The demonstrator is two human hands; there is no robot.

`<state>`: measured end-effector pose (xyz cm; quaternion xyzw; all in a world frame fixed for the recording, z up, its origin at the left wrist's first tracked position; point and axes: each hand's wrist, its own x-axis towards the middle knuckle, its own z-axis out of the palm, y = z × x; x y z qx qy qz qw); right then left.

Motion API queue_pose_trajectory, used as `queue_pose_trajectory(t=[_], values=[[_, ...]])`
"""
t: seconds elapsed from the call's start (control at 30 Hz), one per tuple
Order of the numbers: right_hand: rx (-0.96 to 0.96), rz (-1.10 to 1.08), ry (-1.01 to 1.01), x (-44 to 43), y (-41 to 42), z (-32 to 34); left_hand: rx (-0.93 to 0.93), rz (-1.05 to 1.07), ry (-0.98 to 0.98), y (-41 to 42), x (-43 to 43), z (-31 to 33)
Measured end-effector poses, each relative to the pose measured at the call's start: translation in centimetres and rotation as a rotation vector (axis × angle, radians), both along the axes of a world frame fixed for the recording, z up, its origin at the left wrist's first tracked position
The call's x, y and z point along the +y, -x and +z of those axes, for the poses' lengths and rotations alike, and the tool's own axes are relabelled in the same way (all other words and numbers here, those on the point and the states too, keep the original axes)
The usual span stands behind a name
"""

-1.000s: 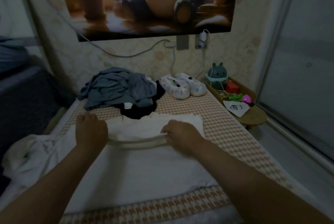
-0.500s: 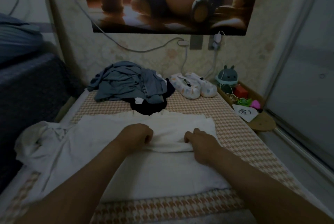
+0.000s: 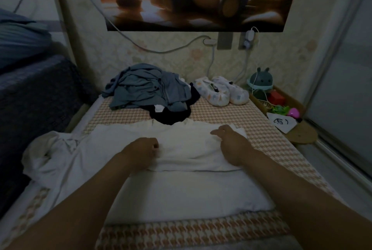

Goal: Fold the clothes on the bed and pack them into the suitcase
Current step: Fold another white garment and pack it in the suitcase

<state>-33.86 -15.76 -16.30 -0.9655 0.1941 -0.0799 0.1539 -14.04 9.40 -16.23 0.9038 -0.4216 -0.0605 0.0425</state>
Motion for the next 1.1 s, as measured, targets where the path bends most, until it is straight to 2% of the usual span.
queue_pose_trajectory(t=[0.1,0.17,0.2,0.23,0.3,0.4,0.43,0.5,0.6,0.67,0.73,0.83,0.93,1.03,1.1], values=[[0.137,-0.010,0.167,-0.8,-1.1,-1.2,-0.463,-0.042,0.193,-1.0,-0.1,0.6],[0.089,-0.039,0.141,-0.6,-1.7,-1.8,-0.613,-0.042,0.327,-1.5,0.0,1.5],[0.076,-0.056,0.134,-0.5,-1.9,-1.9,-0.628,-0.053,0.346,-1.6,-0.1,1.4],[0.076,-0.060,0.135,-0.5,-2.1,-2.0,-0.628,-0.075,0.325,-1.4,-0.3,1.2],[0.098,-0.038,0.194,-0.5,-2.1,-2.4,-0.512,-0.154,0.272,-0.2,-0.6,0.8],[0.136,0.026,0.125,0.1,-0.9,-1.6,-0.127,-0.321,0.220,2.4,-1.1,0.5],[0.168,0.069,0.072,0.4,-0.2,-1.2,-0.066,-0.354,0.181,3.1,-1.3,0.4],[0.244,0.182,0.010,1.5,1.5,-0.2,-0.101,-0.403,0.115,4.3,-1.5,0.3],[0.306,0.281,0.069,3.1,3.2,0.2,-0.273,-0.379,0.183,5.0,-1.4,0.3],[0.275,0.271,0.124,3.2,3.9,-0.3,-0.448,-0.374,0.185,5.4,-1.2,0.5],[0.221,0.260,0.130,2.9,4.5,-0.7,-0.537,-0.337,0.164,5.7,-0.8,0.2],[0.239,0.204,0.076,2.5,5.2,-0.7,-0.511,-0.310,0.198,4.9,0.5,-0.4],[0.386,0.151,0.049,3.3,5.2,0.3,-0.480,-0.371,0.208,3.2,1.8,0.9],[0.558,0.113,0.066,4.3,4.6,1.1,-0.321,-0.314,0.041,2.8,3.5,2.3],[0.518,0.066,0.024,4.9,3.9,1.7,-0.100,-0.261,-0.247,3.5,4.9,3.2]])
